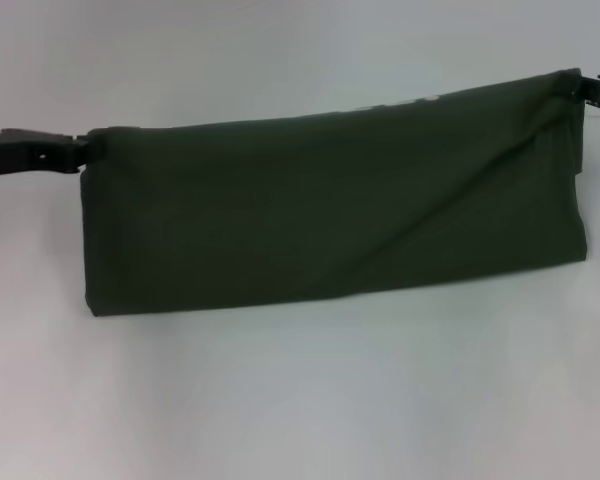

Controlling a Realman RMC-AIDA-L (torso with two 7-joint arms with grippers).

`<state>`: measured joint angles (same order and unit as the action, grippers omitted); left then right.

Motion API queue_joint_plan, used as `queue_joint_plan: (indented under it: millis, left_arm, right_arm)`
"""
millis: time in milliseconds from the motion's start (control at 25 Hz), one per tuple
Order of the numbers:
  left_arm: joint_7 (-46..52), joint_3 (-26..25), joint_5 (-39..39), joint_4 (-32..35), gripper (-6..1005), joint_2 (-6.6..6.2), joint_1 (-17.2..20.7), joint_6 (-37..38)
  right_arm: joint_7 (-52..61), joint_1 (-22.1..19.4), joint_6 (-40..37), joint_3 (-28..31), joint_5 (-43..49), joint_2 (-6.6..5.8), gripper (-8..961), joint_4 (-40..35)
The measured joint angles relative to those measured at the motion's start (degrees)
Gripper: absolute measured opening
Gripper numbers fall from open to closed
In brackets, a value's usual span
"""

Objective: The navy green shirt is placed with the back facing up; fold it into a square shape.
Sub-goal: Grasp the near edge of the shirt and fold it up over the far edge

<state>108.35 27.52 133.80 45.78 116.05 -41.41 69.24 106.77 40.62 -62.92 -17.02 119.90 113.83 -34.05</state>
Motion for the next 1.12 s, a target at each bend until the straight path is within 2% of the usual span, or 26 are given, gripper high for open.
queue_joint_plan:
  millis: [280, 480, 800, 1120]
  left_arm:
    - [-2.38, 3.02, -1.37, 0.0, 31, 3.17, -0.6, -10.68]
    - [-3.92, 5.22, -2.77, -0.21, 31, 5.14, -0.6, -17.22]
    - [-6.28, 10.57, -6.98, -3.93, 30, 6.14, -0.87, -27.75]
    - [-9.63, 11.45, -10.53, -6.57, 31, 7.05, -1.68, -32.74]
  right_arm:
    - [-1.02, 2.19, 7.79, -0.27, -1.41, 1.34, 109, 2.28]
    - [-5.34, 3.12, 13.87, -1.36, -6.6, 2.2, 111, 5.55]
    - [-12.38, 5.54, 24.14, -4.72, -13.18, 3.62, 113, 9.67]
    - [-20.28, 8.8, 34.46, -5.09, -19.38, 5.4, 115, 12.65]
